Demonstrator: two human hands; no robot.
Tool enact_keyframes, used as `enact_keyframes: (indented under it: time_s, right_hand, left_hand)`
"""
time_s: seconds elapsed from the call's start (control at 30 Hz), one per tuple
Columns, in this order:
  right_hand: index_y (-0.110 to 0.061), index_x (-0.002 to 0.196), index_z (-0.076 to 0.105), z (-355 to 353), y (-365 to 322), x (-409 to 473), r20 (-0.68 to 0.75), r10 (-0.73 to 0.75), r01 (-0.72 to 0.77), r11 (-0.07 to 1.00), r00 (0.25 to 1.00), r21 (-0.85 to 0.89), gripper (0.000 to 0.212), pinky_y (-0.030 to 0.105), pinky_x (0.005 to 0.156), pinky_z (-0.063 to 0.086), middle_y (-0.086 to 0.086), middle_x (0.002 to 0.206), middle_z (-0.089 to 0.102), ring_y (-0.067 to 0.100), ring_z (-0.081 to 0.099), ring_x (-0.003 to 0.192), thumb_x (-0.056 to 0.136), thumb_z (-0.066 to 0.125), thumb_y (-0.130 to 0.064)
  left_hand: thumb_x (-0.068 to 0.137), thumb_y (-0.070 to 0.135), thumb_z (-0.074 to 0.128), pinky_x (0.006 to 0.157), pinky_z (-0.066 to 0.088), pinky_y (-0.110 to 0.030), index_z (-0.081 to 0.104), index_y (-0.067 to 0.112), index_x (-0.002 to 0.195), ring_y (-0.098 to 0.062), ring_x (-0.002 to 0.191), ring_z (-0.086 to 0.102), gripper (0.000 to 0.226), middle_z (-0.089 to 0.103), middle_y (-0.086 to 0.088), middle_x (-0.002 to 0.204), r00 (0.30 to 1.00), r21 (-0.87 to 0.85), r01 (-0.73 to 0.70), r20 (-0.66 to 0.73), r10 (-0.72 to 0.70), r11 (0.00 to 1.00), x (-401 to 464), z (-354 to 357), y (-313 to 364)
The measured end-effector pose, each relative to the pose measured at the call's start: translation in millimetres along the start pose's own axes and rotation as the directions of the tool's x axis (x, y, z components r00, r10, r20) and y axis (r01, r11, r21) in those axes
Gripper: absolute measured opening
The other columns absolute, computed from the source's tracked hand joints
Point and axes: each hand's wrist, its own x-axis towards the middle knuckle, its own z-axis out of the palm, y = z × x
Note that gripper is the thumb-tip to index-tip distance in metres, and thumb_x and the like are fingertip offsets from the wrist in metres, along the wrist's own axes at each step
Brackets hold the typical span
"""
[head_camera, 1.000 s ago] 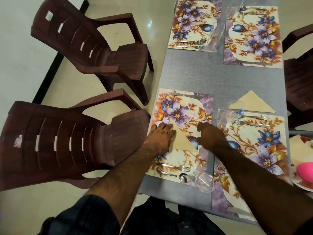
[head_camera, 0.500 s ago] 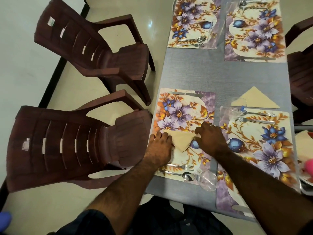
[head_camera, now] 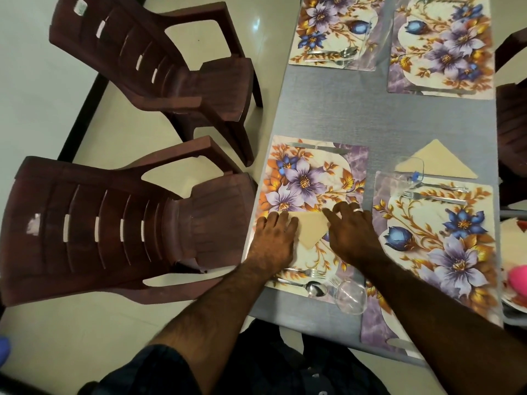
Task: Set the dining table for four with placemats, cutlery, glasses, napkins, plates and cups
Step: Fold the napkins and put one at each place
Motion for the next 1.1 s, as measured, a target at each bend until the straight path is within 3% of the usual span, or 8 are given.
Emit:
enact_keyframes:
  time_s: [0.13,0.27,0.47,0.67,0.73,0.8,0.93,1.1]
  right_hand:
    - [-0.03,0.161,0.035,15.0,-9.4,-2.5,0.037,-0.062,0.063,0.998,0.997,-0.026,0.06,0.065,0.115,0.024,0.016,0.167,0.03,0.043,0.03,0.15,0.105,0.035,-0.053]
    - [-0.038,0.166,0.018,26.6,-5.9,-5.4,0.051,-0.097,0.098,0.995,0.994,-0.025,0.068,0.071,0.121,0.005,0.012,0.175,0.003,0.039,-0.002,0.161,0.105,0.026,-0.067]
    - [-0.033,0.167,0.014,24.8,12.6,-19.8,0.055,-0.021,0.024,0.998,0.998,-0.054,0.078,0.073,0.121,0.004,0.015,0.175,-0.007,0.04,-0.009,0.16,0.102,0.029,-0.073]
    - [-0.02,0.167,0.016,10.3,27.7,-27.7,0.069,0.032,-0.025,0.995,0.997,-0.101,0.085,0.073,0.121,0.004,0.018,0.174,-0.008,0.041,-0.008,0.16,0.101,0.031,-0.072]
    - [-0.016,0.167,0.016,7.0,28.1,-25.1,0.053,0.052,-0.046,0.994,0.997,-0.101,0.085,0.072,0.122,0.003,0.019,0.174,-0.005,0.041,-0.007,0.16,0.102,0.03,-0.069]
    - [-0.013,0.166,0.021,2.3,23.4,-17.1,0.029,0.049,-0.046,0.994,0.998,-0.1,0.08,0.07,0.123,0.004,0.021,0.173,0.01,0.042,0.004,0.16,0.104,0.032,-0.062]
    - [-0.019,0.144,0.053,-11.2,4.1,16.4,0.092,0.006,-0.003,1.0,0.996,-0.029,0.053,0.059,0.112,0.033,0.013,0.143,0.054,0.038,0.05,0.133,0.1,0.048,-0.048]
    - [-0.029,0.134,0.053,-21.2,-9.4,50.6,0.279,-0.007,-0.024,0.994,0.96,0.106,0.058,0.053,0.105,0.036,0.004,0.134,0.059,0.032,0.057,0.122,0.084,0.069,-0.053]
  left_hand:
    - [0.106,0.053,0.031,0.124,0.014,-0.067,0.017,0.029,0.167,-0.043,0.159,0.015,0.067,0.016,-0.015,0.173,0.999,-0.052,0.037,0.025,-0.036,0.998,7.0,13.6,4.0]
    - [0.104,0.067,0.008,0.122,-0.005,-0.07,-0.003,0.035,0.167,-0.039,0.16,-0.017,0.072,-0.014,-0.011,0.175,0.994,-0.006,0.066,0.084,-0.065,0.998,7.6,21.8,-4.6]
    - [0.102,0.073,0.007,0.121,-0.009,-0.073,-0.003,0.037,0.167,-0.037,0.16,-0.017,0.076,-0.017,-0.009,0.175,0.993,0.034,0.102,0.06,-0.104,0.994,0.9,19.4,-23.2]
    - [0.101,0.075,0.003,0.121,-0.016,-0.069,-0.011,0.02,0.167,-0.038,0.159,-0.02,0.088,-0.02,-0.01,0.174,0.975,0.055,0.212,0.062,-0.216,0.976,-7.3,9.4,-39.5]
    - [0.103,0.069,0.005,0.123,-0.013,-0.068,-0.009,0.014,0.167,-0.039,0.16,-0.015,0.086,-0.015,-0.013,0.174,0.967,0.052,0.247,0.043,-0.249,0.968,-5.4,3.8,-39.6]
    - [0.104,0.057,0.024,0.127,0.001,-0.065,0.007,0.009,0.166,-0.042,0.161,0.003,0.08,0.004,-0.017,0.174,0.977,0.03,0.215,0.013,-0.215,0.976,0.0,-3.7,-36.6]
    - [0.09,0.039,0.063,0.114,0.036,-0.047,0.048,0.019,0.145,-0.031,0.135,0.046,0.059,0.05,-0.009,0.149,0.998,-0.077,0.052,0.028,-0.05,0.996,27.6,-17.9,-28.3]
    - [0.081,0.037,0.073,0.1,0.039,-0.048,0.059,0.029,0.116,-0.027,0.116,0.054,0.039,0.065,0.0,0.121,0.987,-0.232,0.138,0.108,-0.115,0.963,57.3,-33.1,-22.0]
